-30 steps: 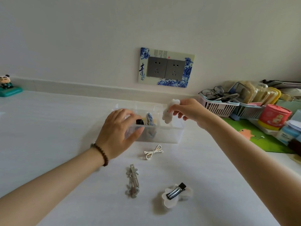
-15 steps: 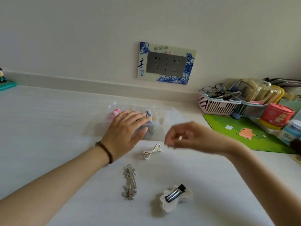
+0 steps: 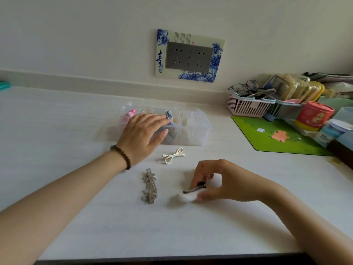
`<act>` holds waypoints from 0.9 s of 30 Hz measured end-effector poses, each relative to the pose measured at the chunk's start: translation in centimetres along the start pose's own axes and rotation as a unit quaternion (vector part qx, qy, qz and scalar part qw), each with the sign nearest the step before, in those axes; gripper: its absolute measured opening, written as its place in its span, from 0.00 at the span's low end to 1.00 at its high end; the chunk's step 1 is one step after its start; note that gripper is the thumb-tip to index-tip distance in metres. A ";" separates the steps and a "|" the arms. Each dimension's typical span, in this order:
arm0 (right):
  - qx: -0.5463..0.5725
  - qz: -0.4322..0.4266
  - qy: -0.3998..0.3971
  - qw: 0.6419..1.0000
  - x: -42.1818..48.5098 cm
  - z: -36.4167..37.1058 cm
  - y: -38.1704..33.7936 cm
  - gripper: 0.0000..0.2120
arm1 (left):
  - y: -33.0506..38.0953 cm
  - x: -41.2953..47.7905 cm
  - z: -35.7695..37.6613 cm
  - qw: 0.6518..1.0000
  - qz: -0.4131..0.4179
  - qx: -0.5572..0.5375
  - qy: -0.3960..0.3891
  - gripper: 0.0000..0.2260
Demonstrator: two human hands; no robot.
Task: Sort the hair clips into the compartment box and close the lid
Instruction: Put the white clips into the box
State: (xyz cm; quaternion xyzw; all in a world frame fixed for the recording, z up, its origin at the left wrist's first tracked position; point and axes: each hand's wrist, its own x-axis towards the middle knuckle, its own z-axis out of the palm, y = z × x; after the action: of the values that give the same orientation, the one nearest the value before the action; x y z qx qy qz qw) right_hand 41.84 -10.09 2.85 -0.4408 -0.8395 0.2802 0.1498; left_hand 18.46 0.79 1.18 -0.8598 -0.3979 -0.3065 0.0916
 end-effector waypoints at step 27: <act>-0.211 0.181 0.304 0.911 12.3 -5.3 2.2 0.15 | -0.3 0.1 0.2 1.000 -0.017 -0.004 -0.015 0.22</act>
State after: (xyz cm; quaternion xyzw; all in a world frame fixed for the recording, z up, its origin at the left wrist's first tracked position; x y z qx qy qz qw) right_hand 38.98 2.84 5.78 -0.6704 -0.6987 -0.0288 0.2480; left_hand 18.37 1.08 1.06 -0.8580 -0.4122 -0.2967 0.0771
